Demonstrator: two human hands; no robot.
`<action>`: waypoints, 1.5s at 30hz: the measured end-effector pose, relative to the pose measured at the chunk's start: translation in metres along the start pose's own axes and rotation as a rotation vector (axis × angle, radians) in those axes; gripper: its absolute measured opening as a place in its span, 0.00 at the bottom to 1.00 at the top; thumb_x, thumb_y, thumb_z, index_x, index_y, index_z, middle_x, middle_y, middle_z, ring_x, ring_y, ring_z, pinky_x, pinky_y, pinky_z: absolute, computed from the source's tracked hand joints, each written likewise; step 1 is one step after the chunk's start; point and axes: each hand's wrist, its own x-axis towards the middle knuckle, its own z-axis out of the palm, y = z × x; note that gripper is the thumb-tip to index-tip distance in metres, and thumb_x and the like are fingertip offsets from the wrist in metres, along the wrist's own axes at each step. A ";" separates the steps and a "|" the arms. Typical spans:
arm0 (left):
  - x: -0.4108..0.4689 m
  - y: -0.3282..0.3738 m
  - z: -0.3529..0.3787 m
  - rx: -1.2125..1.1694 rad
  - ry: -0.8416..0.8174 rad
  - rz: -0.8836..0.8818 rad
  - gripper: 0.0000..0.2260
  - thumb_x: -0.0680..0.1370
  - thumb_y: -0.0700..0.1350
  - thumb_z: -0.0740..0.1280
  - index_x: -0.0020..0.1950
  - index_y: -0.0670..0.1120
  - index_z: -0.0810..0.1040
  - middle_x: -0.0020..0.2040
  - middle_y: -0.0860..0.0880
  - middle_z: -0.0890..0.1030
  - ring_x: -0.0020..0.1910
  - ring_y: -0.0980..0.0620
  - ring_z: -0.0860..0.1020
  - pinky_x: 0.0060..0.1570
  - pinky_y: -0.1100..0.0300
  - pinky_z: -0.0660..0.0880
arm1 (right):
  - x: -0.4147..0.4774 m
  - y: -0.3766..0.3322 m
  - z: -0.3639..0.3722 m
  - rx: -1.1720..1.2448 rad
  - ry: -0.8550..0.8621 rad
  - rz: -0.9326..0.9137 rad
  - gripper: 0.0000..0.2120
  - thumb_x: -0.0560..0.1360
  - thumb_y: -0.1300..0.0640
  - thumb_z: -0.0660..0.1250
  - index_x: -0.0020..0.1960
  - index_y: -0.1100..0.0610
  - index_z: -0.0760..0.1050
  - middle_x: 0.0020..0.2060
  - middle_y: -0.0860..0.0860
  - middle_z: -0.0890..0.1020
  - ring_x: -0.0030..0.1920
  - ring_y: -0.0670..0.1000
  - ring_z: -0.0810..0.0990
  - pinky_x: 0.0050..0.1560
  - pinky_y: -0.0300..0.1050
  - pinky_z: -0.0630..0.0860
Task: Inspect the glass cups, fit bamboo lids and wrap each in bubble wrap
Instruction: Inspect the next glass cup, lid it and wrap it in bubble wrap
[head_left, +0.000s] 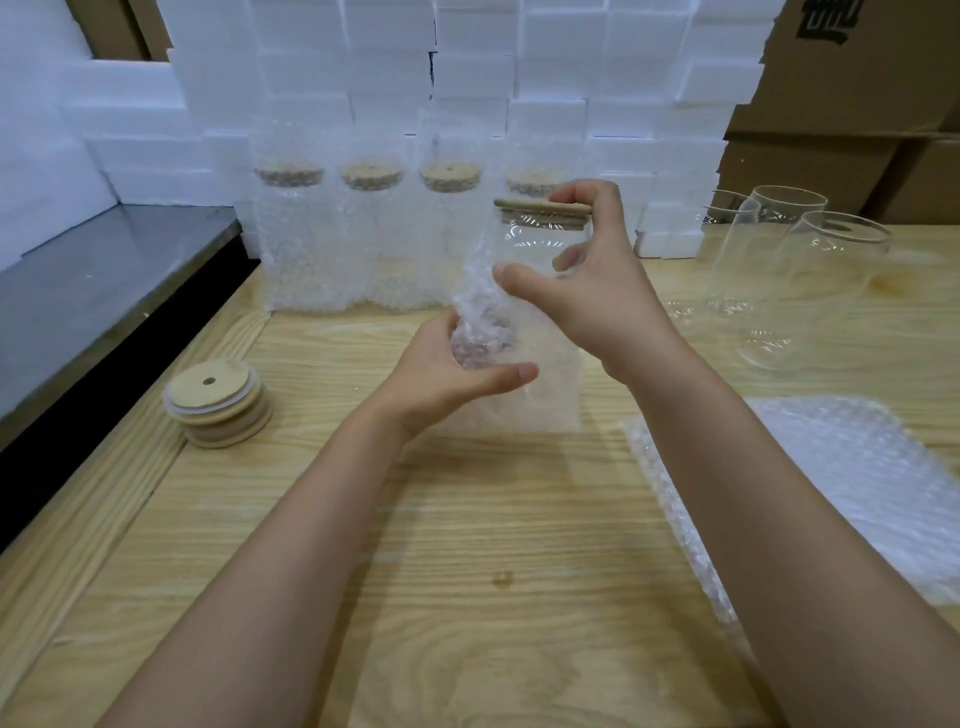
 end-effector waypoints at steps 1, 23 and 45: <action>0.001 0.001 0.001 -0.033 0.019 0.004 0.30 0.57 0.51 0.79 0.56 0.47 0.76 0.48 0.54 0.85 0.50 0.55 0.83 0.46 0.66 0.77 | -0.001 0.001 0.002 0.000 -0.002 0.007 0.27 0.67 0.48 0.75 0.57 0.39 0.60 0.45 0.40 0.68 0.50 0.50 0.73 0.45 0.40 0.69; 0.004 -0.010 0.005 -0.355 -0.045 -0.072 0.37 0.55 0.51 0.82 0.61 0.43 0.77 0.49 0.44 0.83 0.51 0.44 0.81 0.57 0.42 0.75 | 0.013 0.005 -0.046 0.057 -0.003 -0.130 0.15 0.74 0.71 0.66 0.43 0.51 0.79 0.37 0.48 0.80 0.40 0.46 0.78 0.49 0.47 0.81; 0.003 -0.005 0.000 -0.499 0.110 0.046 0.29 0.65 0.43 0.74 0.65 0.42 0.71 0.62 0.36 0.76 0.65 0.35 0.74 0.65 0.34 0.68 | -0.047 0.041 0.067 0.005 0.391 -0.271 0.09 0.75 0.64 0.62 0.53 0.61 0.78 0.48 0.51 0.76 0.48 0.49 0.76 0.49 0.43 0.75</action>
